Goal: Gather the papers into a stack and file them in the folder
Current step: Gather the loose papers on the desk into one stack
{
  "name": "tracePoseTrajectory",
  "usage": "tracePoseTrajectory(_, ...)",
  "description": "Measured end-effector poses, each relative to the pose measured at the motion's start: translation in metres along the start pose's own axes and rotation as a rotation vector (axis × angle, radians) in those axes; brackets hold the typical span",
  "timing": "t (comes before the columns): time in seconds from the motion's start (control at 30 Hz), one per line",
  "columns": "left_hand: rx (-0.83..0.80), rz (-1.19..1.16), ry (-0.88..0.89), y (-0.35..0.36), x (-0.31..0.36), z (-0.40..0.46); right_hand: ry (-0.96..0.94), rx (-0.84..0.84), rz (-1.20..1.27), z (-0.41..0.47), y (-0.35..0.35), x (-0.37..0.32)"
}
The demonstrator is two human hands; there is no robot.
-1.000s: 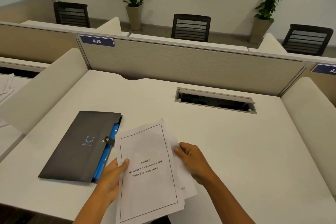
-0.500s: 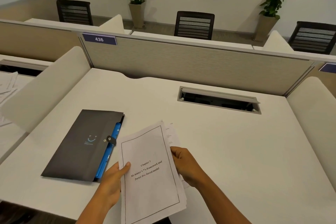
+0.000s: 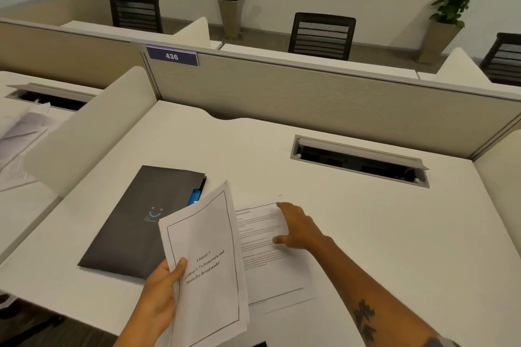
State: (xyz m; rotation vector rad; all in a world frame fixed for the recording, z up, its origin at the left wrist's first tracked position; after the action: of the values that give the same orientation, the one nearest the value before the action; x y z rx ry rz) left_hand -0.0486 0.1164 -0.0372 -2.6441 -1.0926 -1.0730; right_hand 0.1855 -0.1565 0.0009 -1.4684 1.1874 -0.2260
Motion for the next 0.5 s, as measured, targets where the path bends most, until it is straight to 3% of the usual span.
tracePoseTrajectory(0.33, 0.010, -0.041, 0.020, -0.004, 0.009, 0.005, -0.020, -0.183, -0.155, 0.034, 0.003, 0.010)
tracePoseTrajectory(0.5, 0.016, -0.053, 0.032, -0.002, 0.012, 0.007, -0.008, -0.138, -0.139, 0.029, 0.009, 0.017)
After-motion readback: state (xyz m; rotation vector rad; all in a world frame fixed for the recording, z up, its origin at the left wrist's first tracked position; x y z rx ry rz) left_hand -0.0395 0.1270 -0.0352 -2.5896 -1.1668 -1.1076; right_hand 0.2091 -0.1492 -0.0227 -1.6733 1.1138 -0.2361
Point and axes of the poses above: each hand's wrist, its own z-axis towards the middle knuckle, its own y-axis out of the palm, x = y × z, the point moved 8 cm from there along z, towards the middle knuckle, and after that the axes turned 8 degrees about -y, right-handed, at the moved point
